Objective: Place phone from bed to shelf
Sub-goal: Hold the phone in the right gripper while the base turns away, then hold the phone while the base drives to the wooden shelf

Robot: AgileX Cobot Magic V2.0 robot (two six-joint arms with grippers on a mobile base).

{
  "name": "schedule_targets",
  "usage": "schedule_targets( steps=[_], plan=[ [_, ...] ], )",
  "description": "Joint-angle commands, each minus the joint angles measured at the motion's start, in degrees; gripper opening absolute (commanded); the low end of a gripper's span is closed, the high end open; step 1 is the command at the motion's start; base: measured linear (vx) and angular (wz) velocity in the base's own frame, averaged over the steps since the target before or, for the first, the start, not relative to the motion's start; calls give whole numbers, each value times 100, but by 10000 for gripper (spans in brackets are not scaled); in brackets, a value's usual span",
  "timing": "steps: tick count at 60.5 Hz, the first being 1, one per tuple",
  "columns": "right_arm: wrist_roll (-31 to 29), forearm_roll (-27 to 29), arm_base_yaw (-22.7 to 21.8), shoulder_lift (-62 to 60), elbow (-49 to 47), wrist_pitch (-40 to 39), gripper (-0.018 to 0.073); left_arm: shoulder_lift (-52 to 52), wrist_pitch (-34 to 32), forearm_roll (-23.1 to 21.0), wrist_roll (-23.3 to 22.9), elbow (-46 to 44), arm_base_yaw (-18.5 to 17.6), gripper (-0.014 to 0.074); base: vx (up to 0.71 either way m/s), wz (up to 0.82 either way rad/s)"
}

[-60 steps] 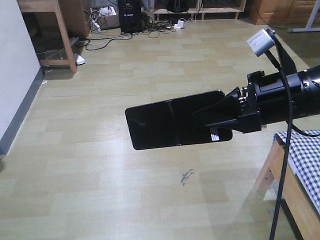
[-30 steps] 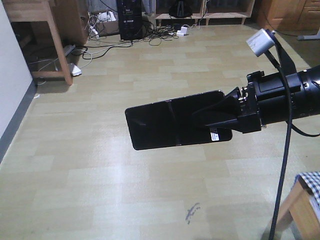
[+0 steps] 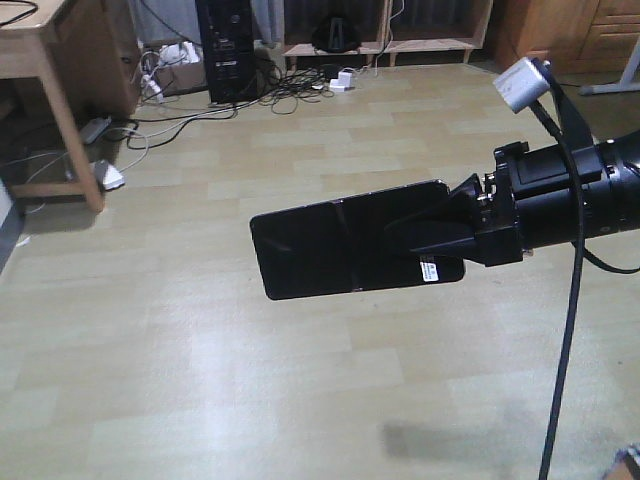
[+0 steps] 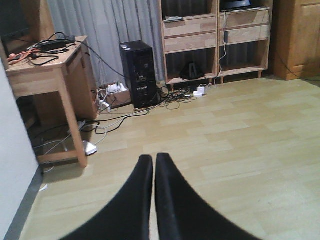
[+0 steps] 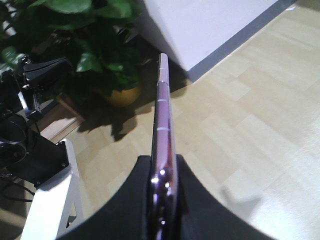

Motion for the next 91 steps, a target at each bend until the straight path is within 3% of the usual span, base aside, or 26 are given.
schedule_targets(
  steps=[1, 91],
  plan=[
    [-9, 512, 0, -199, -164, 410, -1, -22, -420, -40, -17, -146, -12, 1, 50, -16],
    [-9, 507, 0, -196, -164, 406, -1, -22, -420, -40, -17, -146, -12, 1, 49, -18]
  ],
)
